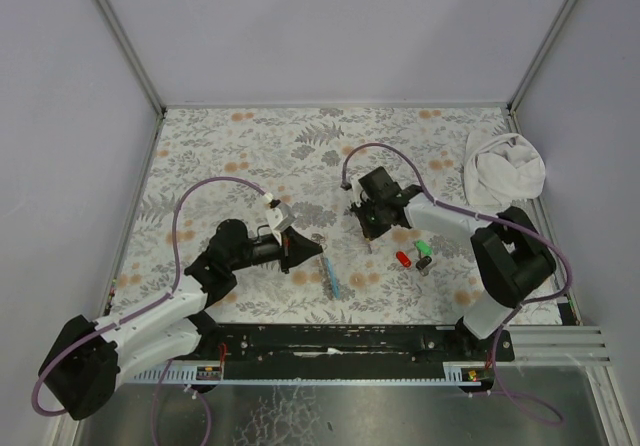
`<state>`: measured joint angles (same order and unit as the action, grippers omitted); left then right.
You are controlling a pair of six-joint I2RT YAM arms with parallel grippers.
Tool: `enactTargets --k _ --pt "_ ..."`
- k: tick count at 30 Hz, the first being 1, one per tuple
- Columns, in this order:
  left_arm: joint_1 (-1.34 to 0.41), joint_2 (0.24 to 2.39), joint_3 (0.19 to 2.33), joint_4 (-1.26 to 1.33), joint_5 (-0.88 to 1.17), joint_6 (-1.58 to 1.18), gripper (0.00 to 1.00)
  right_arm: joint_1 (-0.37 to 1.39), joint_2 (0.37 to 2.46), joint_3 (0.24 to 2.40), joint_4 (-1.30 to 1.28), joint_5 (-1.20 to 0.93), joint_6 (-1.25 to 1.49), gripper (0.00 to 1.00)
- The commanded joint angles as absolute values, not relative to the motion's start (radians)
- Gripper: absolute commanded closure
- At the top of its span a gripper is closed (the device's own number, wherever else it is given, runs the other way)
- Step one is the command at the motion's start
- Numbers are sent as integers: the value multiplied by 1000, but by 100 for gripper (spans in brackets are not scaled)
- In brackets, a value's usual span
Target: Put the keys on the keyring
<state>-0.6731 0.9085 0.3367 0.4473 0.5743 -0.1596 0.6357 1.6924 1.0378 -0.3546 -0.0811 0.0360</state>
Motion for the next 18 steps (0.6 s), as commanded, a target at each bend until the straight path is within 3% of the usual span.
enactTargets --k 1,18 --pt "-674 880 349 466 548 -158 100 632 1590 943 -177 -138 57 100" --pt "-674 858 330 488 501 -174 100 635 1488 503 614 -228 190 100"
